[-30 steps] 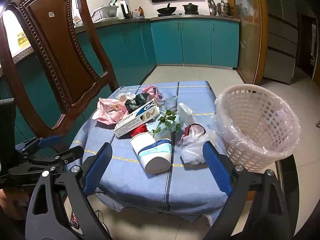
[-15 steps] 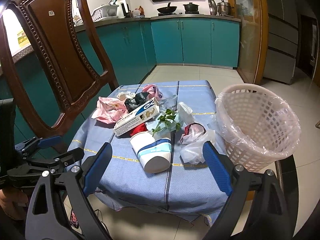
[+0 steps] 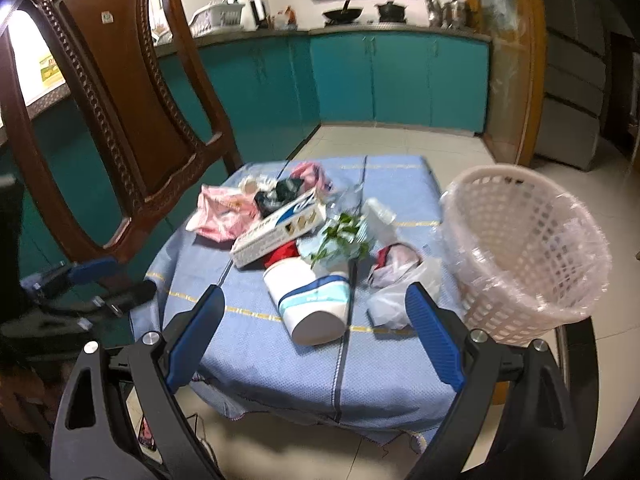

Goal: Collect trash
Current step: 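Grasp the white paper cup with the right tool while the left tool grasps the white ointment box, then lift the paper cup and ointment box above the table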

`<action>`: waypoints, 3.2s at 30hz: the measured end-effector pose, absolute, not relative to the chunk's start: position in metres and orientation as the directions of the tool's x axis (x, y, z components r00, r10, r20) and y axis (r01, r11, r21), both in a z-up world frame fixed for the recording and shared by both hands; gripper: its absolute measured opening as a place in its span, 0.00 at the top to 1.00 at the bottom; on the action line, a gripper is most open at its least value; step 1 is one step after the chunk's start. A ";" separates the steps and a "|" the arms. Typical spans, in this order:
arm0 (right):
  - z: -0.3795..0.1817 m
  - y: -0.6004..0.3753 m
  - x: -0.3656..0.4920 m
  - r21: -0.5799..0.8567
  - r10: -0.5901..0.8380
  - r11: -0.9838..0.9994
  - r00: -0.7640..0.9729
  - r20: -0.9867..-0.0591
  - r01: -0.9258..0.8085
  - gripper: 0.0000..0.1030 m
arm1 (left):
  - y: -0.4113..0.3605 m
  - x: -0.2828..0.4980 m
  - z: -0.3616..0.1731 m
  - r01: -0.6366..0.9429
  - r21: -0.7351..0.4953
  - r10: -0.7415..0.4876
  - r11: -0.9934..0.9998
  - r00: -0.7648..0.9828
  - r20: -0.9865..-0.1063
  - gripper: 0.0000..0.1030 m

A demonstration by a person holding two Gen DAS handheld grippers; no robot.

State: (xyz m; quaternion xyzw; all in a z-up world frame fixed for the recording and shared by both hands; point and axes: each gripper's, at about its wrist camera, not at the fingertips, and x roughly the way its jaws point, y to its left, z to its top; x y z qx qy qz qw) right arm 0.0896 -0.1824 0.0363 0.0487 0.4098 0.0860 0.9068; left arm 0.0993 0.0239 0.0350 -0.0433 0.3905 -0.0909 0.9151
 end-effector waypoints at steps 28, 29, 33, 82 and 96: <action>-0.022 -0.154 0.129 0.252 0.319 0.941 0.347 -0.882 -0.226 0.33 | 0.017 0.114 0.012 0.203 -0.075 -0.185 0.976 0.609 -0.772 0.09; -0.017 -0.157 0.125 0.267 0.334 0.936 0.348 -0.876 -0.228 0.33 | 0.013 0.116 0.009 0.220 -0.040 -0.169 0.975 0.607 -0.777 0.09; 0.017 -0.188 0.124 0.374 0.423 0.906 0.422 -0.802 -0.198 0.33 | -0.008 0.127 0.003 0.290 0.096 -0.116 0.952 0.633 -0.766 0.09; 0.044 -0.180 0.113 0.269 0.321 0.947 0.590 -0.741 -0.177 0.32 | 0.025 0.135 0.030 0.250 -0.217 -0.328 0.944 0.626 -0.707 0.77; 0.043 -0.179 0.113 0.258 0.313 0.950 0.588 -0.746 -0.178 0.32 | 0.027 0.137 0.028 0.236 -0.214 -0.317 0.948 0.620 -0.718 0.76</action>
